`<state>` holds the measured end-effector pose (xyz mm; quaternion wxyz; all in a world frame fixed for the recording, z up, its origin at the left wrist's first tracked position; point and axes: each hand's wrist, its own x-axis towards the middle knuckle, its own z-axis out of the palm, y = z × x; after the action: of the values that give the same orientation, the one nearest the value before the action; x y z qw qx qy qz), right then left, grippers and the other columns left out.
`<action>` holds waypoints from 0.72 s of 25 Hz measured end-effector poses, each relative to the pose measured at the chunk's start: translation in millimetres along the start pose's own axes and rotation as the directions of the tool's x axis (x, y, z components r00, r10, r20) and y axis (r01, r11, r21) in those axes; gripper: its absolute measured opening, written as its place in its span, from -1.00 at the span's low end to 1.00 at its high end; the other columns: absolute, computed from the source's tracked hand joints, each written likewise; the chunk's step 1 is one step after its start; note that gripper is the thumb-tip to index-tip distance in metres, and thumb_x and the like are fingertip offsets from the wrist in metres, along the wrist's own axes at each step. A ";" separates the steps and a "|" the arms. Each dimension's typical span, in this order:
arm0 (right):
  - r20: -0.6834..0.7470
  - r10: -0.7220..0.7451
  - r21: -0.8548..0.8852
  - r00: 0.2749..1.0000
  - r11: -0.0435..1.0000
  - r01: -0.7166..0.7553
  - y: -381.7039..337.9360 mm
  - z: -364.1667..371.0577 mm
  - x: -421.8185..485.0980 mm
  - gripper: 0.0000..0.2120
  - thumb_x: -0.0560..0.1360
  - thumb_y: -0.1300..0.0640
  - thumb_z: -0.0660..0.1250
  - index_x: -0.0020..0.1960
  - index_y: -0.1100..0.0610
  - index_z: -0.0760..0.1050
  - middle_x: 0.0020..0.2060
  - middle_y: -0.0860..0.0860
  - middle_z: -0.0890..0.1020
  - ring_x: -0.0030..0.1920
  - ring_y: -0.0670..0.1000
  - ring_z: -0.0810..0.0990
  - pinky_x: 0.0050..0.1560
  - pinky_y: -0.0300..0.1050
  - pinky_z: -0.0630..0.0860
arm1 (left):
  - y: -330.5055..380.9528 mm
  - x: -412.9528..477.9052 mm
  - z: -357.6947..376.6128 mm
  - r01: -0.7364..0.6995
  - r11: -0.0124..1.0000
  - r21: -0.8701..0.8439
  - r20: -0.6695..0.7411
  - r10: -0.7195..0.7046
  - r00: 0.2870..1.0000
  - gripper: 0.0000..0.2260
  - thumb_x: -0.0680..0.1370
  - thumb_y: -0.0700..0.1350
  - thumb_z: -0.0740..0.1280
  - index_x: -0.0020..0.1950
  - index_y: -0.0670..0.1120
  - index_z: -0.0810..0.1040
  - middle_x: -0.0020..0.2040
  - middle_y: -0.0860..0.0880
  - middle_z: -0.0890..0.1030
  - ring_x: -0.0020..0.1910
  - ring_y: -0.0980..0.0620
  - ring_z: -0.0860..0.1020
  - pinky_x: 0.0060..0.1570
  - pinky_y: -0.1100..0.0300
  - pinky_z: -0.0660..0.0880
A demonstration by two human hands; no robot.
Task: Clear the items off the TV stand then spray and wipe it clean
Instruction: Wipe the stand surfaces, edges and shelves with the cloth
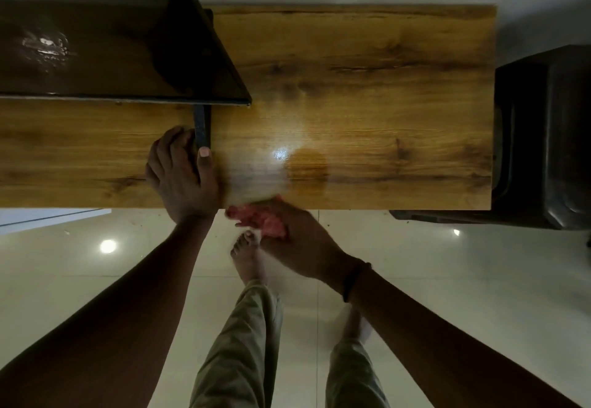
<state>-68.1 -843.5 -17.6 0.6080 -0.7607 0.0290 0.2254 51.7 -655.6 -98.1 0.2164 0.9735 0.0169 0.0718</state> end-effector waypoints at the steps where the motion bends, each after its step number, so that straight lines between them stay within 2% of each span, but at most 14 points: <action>1: -0.027 0.101 0.289 0.995 0.953 -0.089 -12.6 -12.5 -1.3 -0.60 0.44 0.15 0.40 0.25 -0.10 0.60 -0.02 -0.13 0.68 -0.07 -0.20 0.63 -0.03 -0.28 0.57 | -0.3 0.3 0.5 -0.007 1.000 0.011 -0.004 0.008 1.000 -0.45 0.66 0.29 -0.07 0.33 -0.03 0.48 0.40 0.00 0.48 0.42 -0.09 0.39 0.37 -0.02 0.22; 2: -0.026 0.168 0.475 0.985 0.869 -0.136 -20.9 -27.0 1.6 -0.64 0.41 0.12 0.41 0.18 -0.14 0.61 -0.10 -0.05 0.68 -0.15 -0.09 0.64 -0.17 -0.19 0.57 | -0.9 0.0 0.9 -0.012 1.000 0.021 -0.006 0.012 1.000 -0.46 0.67 0.28 -0.07 0.34 -0.03 0.48 0.40 0.00 0.48 0.42 -0.10 0.39 0.37 -0.04 0.24; 3: -0.016 0.191 0.570 0.981 0.808 -0.148 -23.7 -43.9 7.9 -0.65 0.43 0.10 0.42 0.21 -0.10 0.60 -0.06 0.04 0.69 -0.11 0.04 0.65 -0.16 -0.07 0.60 | -1.0 -0.3 1.3 -0.014 0.999 0.030 -0.008 0.014 1.000 -0.46 0.67 0.28 -0.07 0.35 -0.03 0.47 0.41 -0.01 0.48 0.42 -0.11 0.39 0.37 -0.05 0.25; 4: -0.036 0.197 0.616 0.980 0.776 -0.133 -25.0 -62.5 15.8 -0.63 0.50 0.10 0.44 0.30 -0.03 0.56 0.07 0.09 0.69 0.00 0.11 0.68 -0.03 0.04 0.66 | -1.2 -0.3 1.7 -0.013 0.999 0.037 -0.012 0.013 1.000 -0.45 0.67 0.29 -0.07 0.35 -0.04 0.47 0.41 -0.02 0.48 0.42 -0.12 0.40 0.37 -0.06 0.25; 5: -0.127 0.239 0.588 0.963 0.800 -0.121 -26.1 -82.2 23.5 -0.60 0.56 0.07 0.43 0.39 0.03 0.50 0.19 0.09 0.66 0.13 0.12 0.68 0.13 0.13 0.66 | -1.6 -0.4 1.6 -0.012 0.999 0.040 -0.015 0.012 1.000 -0.45 0.67 0.29 -0.07 0.35 -0.04 0.47 0.41 -0.02 0.48 0.42 -0.13 0.40 0.36 -0.07 0.26; 6: -0.300 0.309 0.481 0.903 0.866 -0.136 -24.2 -100.3 29.4 -0.54 0.59 0.01 0.42 0.45 0.07 0.44 0.29 0.08 0.60 0.22 0.09 0.64 0.23 0.16 0.62 | -1.5 0.2 2.0 -0.010 0.999 0.039 -0.015 0.011 1.000 -0.45 0.67 0.29 -0.07 0.35 -0.03 0.47 0.41 -0.02 0.47 0.42 -0.13 0.39 0.36 -0.07 0.26; 7: -0.525 0.318 0.308 0.790 0.936 -0.172 -19.3 -112.9 31.0 -0.49 0.60 -0.03 0.41 0.48 0.11 0.40 0.34 0.06 0.53 0.29 0.05 0.58 0.29 0.13 0.59 | -1.8 0.2 2.0 -0.008 0.999 0.039 -0.011 0.008 1.000 -0.47 0.67 0.28 -0.05 0.35 -0.03 0.47 0.41 -0.01 0.47 0.42 -0.13 0.39 0.36 -0.07 0.25; 8: -0.697 0.220 0.121 0.682 0.974 -0.191 -14.7 -119.5 30.3 -0.48 0.61 -0.04 0.40 0.49 0.14 0.39 0.37 0.06 0.49 0.33 0.03 0.52 0.32 0.08 0.55 | -2.3 0.6 2.5 -0.005 0.999 0.045 -0.008 0.006 1.000 -0.48 0.67 0.27 -0.04 0.36 -0.02 0.46 0.42 0.00 0.46 0.43 -0.12 0.38 0.36 -0.07 0.25; 9: -0.769 0.068 -0.059 0.635 0.982 -0.177 -11.3 -119.1 30.6 -0.52 0.64 -0.01 0.36 0.48 0.17 0.40 0.39 0.08 0.47 0.36 0.03 0.48 0.34 0.02 0.51 | -3.0 0.7 3.1 -0.005 0.998 0.058 -0.011 0.006 1.000 -0.49 0.67 0.27 -0.04 0.36 -0.02 0.46 0.42 0.00 0.46 0.43 -0.12 0.39 0.35 -0.07 0.26; 10: -0.763 -0.089 -0.241 0.641 0.958 -0.153 -8.0 -116.0 34.2 -0.57 0.67 0.02 0.31 0.47 0.18 0.42 0.40 0.11 0.48 0.40 0.06 0.45 0.37 -0.03 0.47 | -3.6 0.1 3.5 -0.008 0.998 0.070 -0.016 0.009 1.000 -0.49 0.67 0.26 -0.04 0.36 -0.02 0.46 0.42 0.01 0.46 0.42 -0.11 0.39 0.35 -0.06 0.27; 11: -0.693 -0.231 -0.426 0.683 0.895 -0.130 -3.9 -112.9 42.6 -0.59 0.68 0.04 0.26 0.48 0.18 0.43 0.43 0.13 0.48 0.44 0.09 0.43 0.42 -0.02 0.40 | -3.8 -0.1 3.7 -0.010 0.997 0.078 -0.020 0.012 1.000 -0.49 0.67 0.26 -0.04 0.36 -0.03 0.46 0.42 0.00 0.46 0.42 -0.11 0.40 0.34 -0.06 0.27; 13: -0.430 -0.363 -0.725 0.827 0.685 -0.077 7.7 -107.5 67.8 -0.55 0.70 0.02 0.16 0.55 0.15 0.36 0.53 0.11 0.41 0.56 0.13 0.30 0.57 0.09 0.20 | -4.5 0.3 3.7 -0.015 0.996 0.084 -0.016 0.017 1.000 -0.50 0.68 0.25 -0.03 0.36 -0.03 0.46 0.42 0.01 0.46 0.43 -0.10 0.39 0.35 -0.04 0.26; 15: -0.243 -0.295 -0.868 0.924 0.491 -0.071 17.8 -100.0 88.5 -0.46 0.72 -0.09 0.06 0.64 0.09 0.20 0.63 0.07 0.23 0.65 0.14 0.12 0.63 0.20 0.02 | -5.4 -0.2 3.8 -0.020 0.996 0.085 -0.007 0.021 1.000 -0.52 0.68 0.24 -0.02 0.36 -0.02 0.45 0.42 0.02 0.45 0.44 -0.09 0.38 0.35 -0.04 0.24; 18: -0.239 -0.224 -0.908 0.945 0.396 -0.136 36.7 -75.8 95.6 -0.36 0.69 -0.23 0.01 0.67 0.04 0.10 0.66 0.07 0.13 0.66 0.19 0.04 0.61 0.29 -0.08 | -5.1 -1.3 3.1 -0.024 0.995 0.093 -0.002 0.024 1.000 -0.52 0.68 0.24 -0.02 0.37 -0.02 0.45 0.43 0.01 0.44 0.45 -0.09 0.37 0.36 -0.05 0.24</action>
<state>29.3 -902.1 -75.2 0.0817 -0.9946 -0.0210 0.0597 50.9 -652.4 -103.2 0.1698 0.9826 0.0087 0.0749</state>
